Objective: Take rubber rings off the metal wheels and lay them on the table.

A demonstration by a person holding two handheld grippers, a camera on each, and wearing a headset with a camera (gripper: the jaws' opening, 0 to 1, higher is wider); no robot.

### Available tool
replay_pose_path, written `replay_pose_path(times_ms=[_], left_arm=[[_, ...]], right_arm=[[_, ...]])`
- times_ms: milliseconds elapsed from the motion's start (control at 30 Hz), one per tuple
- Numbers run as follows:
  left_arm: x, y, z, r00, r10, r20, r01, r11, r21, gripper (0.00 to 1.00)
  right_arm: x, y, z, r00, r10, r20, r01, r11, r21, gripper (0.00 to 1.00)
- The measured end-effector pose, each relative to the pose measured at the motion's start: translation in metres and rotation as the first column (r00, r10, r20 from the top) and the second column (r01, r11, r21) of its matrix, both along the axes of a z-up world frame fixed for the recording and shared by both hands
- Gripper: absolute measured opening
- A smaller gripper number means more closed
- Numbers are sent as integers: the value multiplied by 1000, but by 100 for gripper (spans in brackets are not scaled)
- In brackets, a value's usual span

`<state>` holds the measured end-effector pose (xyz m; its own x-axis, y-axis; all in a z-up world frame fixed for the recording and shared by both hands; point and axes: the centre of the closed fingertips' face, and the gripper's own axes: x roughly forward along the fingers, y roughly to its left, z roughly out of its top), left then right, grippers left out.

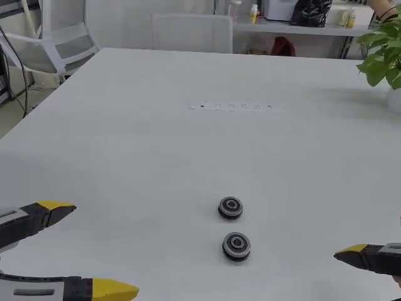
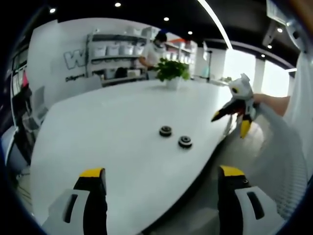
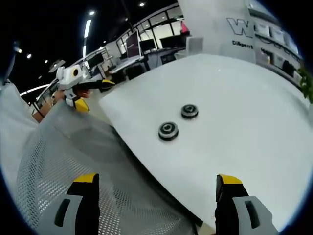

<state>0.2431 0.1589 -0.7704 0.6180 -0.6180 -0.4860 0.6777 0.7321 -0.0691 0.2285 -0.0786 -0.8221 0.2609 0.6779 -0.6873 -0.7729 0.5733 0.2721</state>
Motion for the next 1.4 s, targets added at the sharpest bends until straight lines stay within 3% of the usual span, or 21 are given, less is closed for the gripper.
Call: replay_pose_path(times_ms=[667, 1400], left_arm=[[11, 3, 3, 1000, 17, 17, -17, 1000, -12, 95], [16, 0, 1, 1000, -12, 4, 11, 1000, 4, 95]], right_arm=[[15, -3, 1, 1000, -17, 15, 17, 1000, 0, 99], [21, -3, 5, 999, -39, 9, 39, 999, 24, 99]])
